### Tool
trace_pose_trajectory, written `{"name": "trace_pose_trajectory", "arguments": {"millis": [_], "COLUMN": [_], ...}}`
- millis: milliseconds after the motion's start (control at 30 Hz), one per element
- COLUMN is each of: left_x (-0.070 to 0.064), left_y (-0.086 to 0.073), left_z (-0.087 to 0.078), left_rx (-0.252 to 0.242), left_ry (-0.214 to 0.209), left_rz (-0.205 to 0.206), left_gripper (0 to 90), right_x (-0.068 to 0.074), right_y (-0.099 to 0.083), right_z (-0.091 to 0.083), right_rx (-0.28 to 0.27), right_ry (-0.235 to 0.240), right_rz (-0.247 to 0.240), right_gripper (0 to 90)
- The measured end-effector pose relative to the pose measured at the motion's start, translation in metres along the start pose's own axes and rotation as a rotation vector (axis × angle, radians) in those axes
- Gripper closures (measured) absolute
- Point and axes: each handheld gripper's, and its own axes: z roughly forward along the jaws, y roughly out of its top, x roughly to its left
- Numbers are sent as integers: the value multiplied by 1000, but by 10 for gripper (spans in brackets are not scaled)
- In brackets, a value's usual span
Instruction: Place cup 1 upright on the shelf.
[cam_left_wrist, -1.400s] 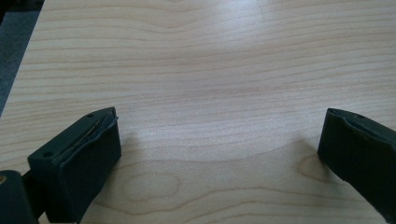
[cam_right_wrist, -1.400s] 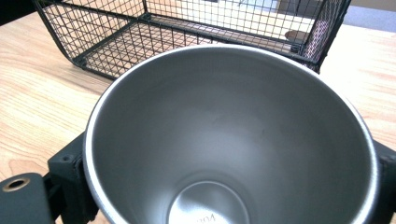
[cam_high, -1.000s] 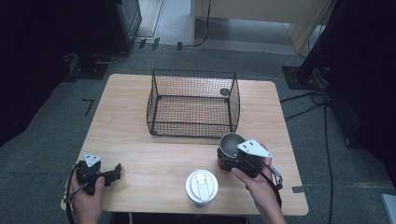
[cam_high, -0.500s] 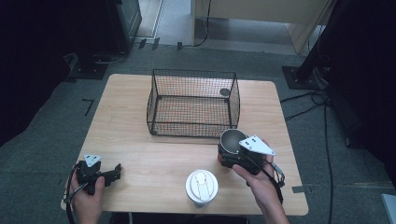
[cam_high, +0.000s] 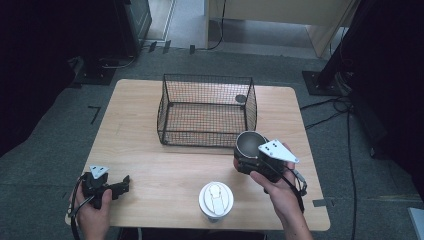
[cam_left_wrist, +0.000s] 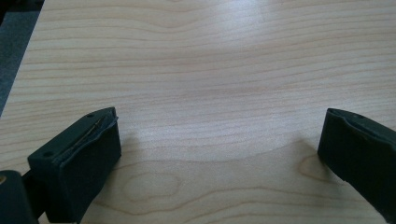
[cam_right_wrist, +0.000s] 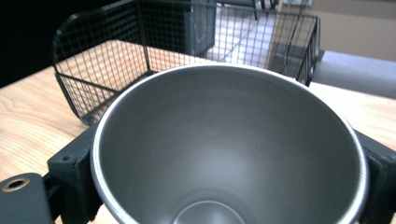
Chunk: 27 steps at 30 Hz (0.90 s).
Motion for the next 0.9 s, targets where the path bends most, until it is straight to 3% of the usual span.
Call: {"name": "trace_pose_trajectory", "arguments": {"millis": [300, 567, 900], "left_x": [0, 0, 0], "left_y": [0, 0, 0], "left_z": [0, 0, 0], "left_rx": [1, 2, 1], "left_ry": [0, 0, 0], "left_rz": [0, 0, 0], "left_gripper": [0, 0, 0], "right_x": [3, 9, 12], "right_y": [13, 23, 37], "right_z": [0, -1, -1], "right_rx": [-46, -145, -255], "right_ry": [-2, 18, -11], "right_rz": [-1, 5, 26], "right_gripper": [68, 68, 68]}}
